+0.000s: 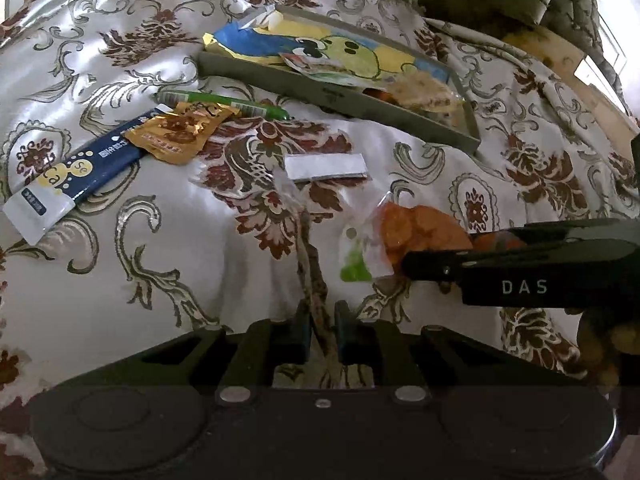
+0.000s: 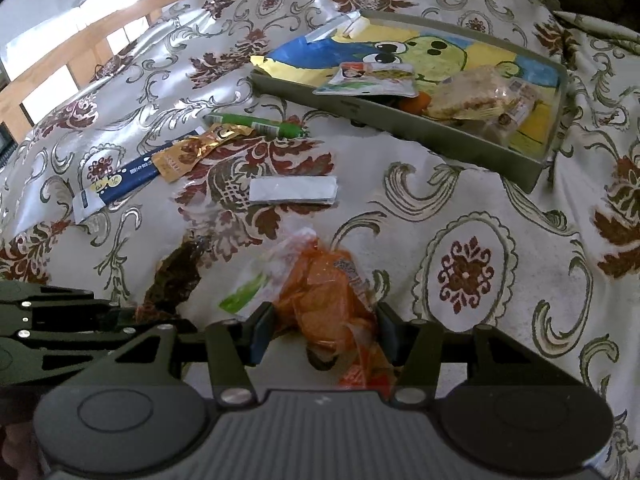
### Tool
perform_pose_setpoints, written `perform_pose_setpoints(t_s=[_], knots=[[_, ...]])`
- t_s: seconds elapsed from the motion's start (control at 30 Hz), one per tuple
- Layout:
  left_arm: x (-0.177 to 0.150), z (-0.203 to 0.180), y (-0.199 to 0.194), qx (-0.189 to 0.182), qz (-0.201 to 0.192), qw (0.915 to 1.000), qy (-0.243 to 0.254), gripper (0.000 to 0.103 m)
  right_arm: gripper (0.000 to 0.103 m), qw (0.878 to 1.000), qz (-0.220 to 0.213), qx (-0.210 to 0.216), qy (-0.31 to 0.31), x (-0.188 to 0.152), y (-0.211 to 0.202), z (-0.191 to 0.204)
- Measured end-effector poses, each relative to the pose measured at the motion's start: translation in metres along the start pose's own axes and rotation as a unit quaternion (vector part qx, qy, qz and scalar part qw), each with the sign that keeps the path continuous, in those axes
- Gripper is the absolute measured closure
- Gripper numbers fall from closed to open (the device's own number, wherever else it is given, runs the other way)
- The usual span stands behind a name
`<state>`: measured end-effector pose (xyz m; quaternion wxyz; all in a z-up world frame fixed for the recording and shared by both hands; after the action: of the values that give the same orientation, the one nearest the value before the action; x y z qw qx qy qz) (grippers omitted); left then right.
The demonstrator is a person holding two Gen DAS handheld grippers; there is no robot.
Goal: Organize snacks
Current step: 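Grasp the dark wrapped snack with the left tool while the right tool grasps the orange chips bag, then carry the dark snack and orange chips bag into the painted tray with both tools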
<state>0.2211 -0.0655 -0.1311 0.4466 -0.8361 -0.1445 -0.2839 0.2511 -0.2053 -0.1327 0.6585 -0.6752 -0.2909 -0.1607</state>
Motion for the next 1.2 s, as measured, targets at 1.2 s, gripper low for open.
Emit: perform_pose_setpoints(t_s=[1.2], knots=[[0.167, -0.028, 0.012, 0.011, -0.122, 0.9909, 0.055, 0.096, 0.045, 0.964, -0.184, 0.045, 0.187, 0.089, -0.021, -0.081]])
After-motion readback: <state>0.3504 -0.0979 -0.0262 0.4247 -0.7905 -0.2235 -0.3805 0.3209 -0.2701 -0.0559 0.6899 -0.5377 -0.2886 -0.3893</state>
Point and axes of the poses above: each gripper's, at about its wrist camera, not at the fingertips, and y roughly the way its jaws point, z to its left, x to its top, the point moved 6 cm from there along y, roughly the way its jaws point, and after that the axes turned 14 degrees about -x, right-handed, at the moved point
